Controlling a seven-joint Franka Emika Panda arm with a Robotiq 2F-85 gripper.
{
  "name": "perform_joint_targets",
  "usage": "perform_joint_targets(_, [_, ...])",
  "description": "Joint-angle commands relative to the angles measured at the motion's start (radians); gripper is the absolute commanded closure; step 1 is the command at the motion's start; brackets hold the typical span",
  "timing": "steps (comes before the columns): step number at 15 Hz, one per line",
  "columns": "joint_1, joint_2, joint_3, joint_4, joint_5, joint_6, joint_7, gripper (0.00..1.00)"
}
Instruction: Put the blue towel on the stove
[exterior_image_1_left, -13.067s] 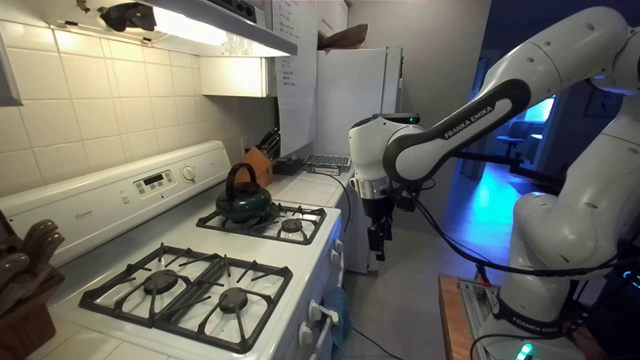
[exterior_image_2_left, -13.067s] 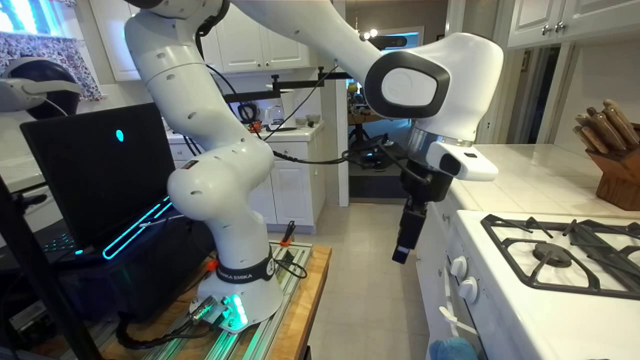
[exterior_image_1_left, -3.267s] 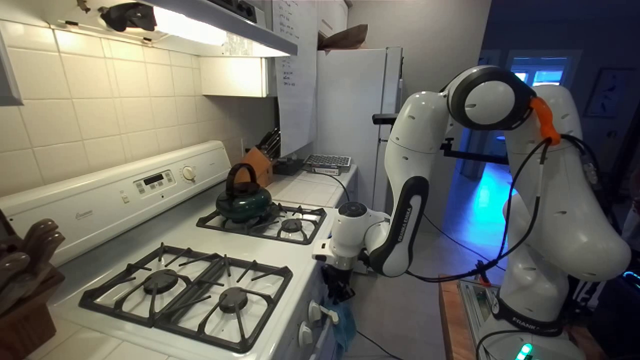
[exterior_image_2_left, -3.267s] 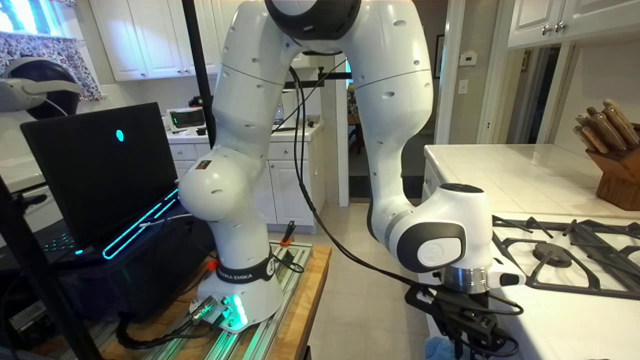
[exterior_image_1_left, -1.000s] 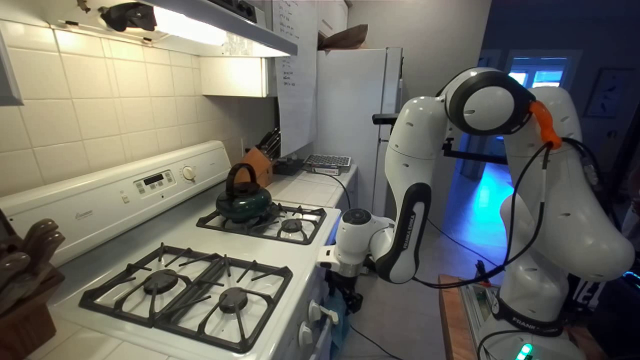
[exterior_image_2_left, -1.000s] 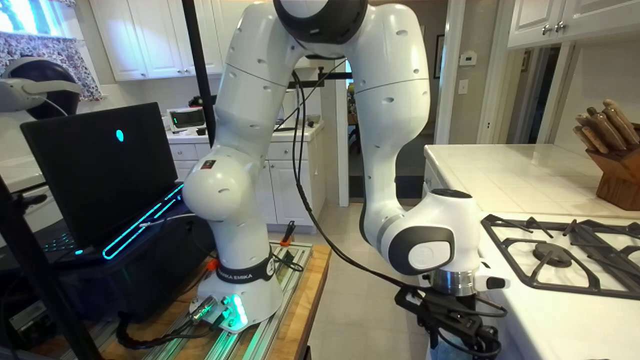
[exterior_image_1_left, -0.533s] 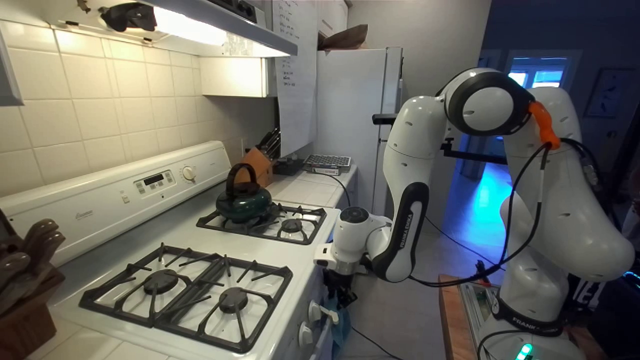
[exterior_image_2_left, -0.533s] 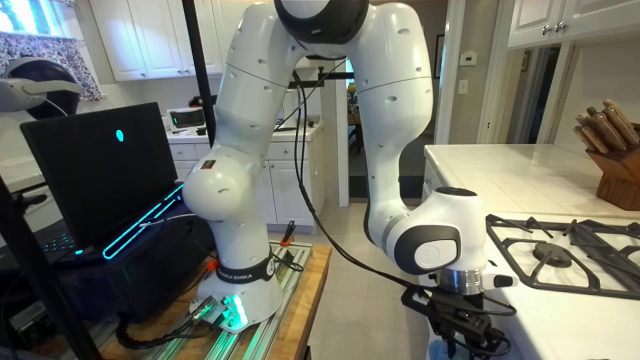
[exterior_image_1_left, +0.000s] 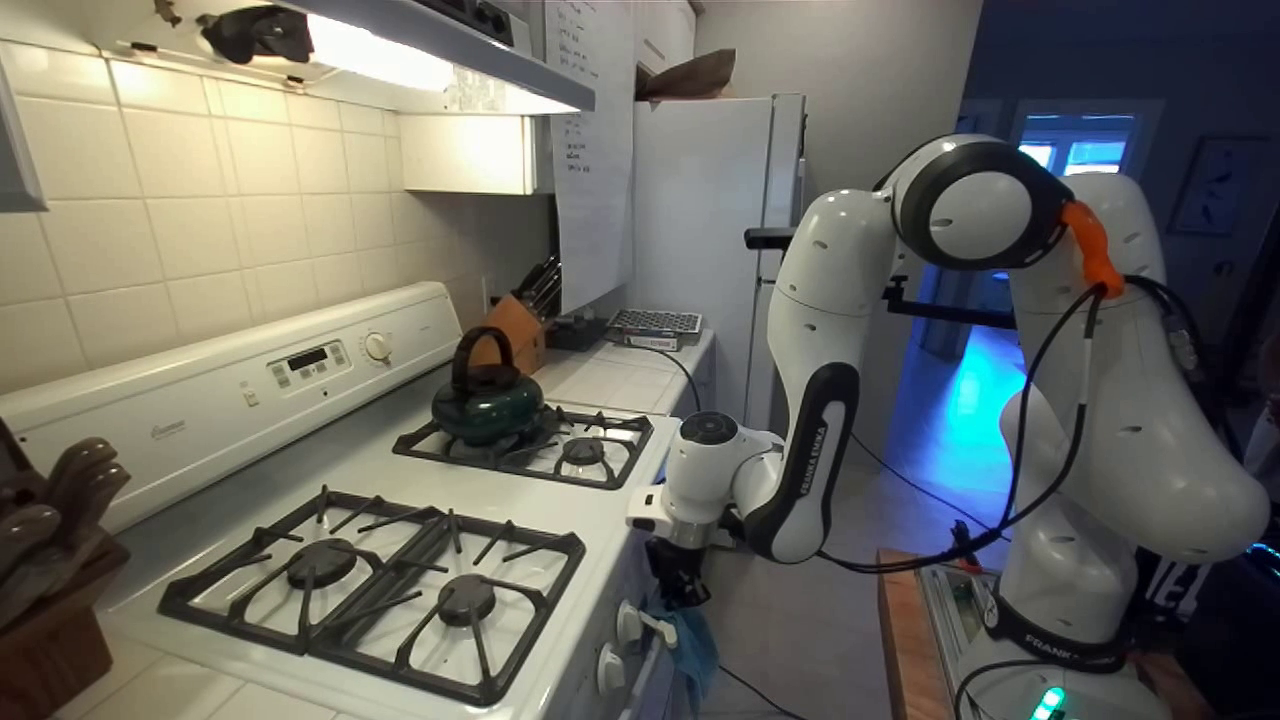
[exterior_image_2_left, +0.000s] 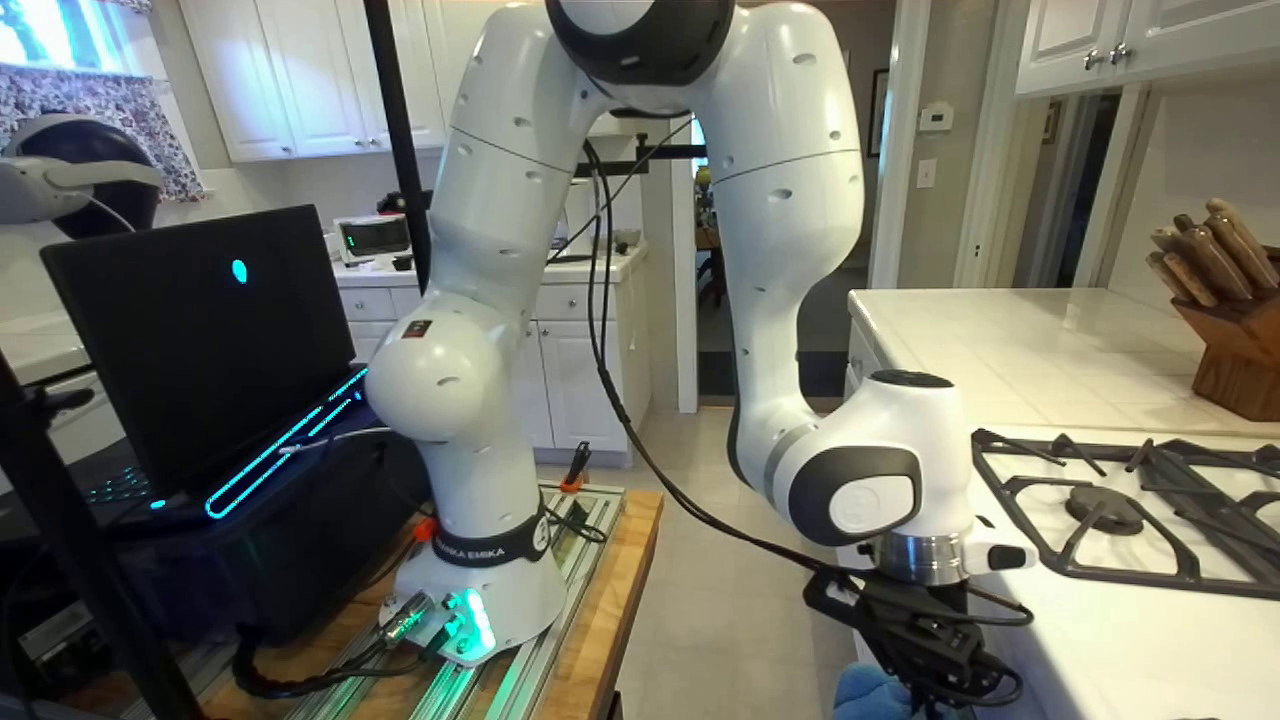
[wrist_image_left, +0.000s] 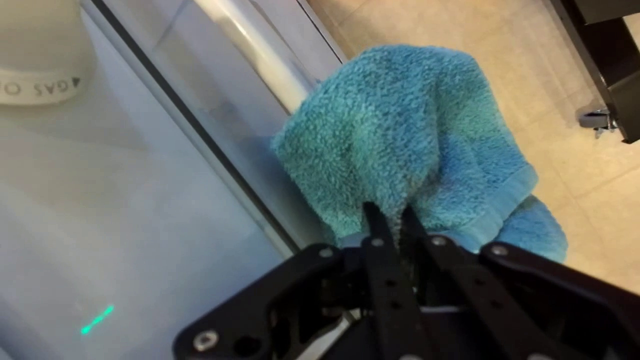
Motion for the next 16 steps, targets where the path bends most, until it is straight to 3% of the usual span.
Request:
perform_joint_targets(1, [-0.001, 0.022, 0.008, 0.027, 0.018, 0.016, 0.02, 0.98])
perform_joint_targets(3, [-0.019, -0.001, 0.032, 0.015, 0.039, -0.002, 0.02, 0.98])
perform_joint_targets(5, [-0.092, -0.034, 0.106, 0.005, 0.032, -0.049, 0.049, 0.98])
perform_joint_targets(10, [-0.186, -0.121, 0.235, -0.016, 0.096, -0.207, 0.122, 0.98])
perform_joint_targets(16, [-0.236, -0.23, 0.318, -0.033, 0.205, -0.366, 0.194, 0.98])
